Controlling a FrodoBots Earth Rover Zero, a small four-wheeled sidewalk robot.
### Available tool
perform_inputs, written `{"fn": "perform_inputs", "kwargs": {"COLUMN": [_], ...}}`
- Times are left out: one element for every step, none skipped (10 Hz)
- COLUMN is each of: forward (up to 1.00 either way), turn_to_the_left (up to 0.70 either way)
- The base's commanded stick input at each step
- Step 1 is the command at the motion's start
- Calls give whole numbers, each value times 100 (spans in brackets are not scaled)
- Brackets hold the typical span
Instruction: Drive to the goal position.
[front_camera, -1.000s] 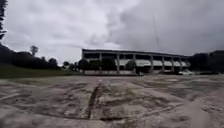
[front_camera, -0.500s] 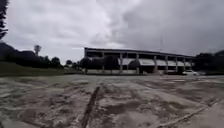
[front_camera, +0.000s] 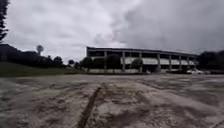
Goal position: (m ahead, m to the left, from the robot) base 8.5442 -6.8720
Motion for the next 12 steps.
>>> {"fn": "perform_inputs", "kwargs": {"forward": [70, 70, 70, 70, 70, 70, 70, 70, 70, 70, 70, 70], "turn_to_the_left": [0, 0, 0, 0, 0, 0, 0, 0, 0, -11, -35, -35]}}
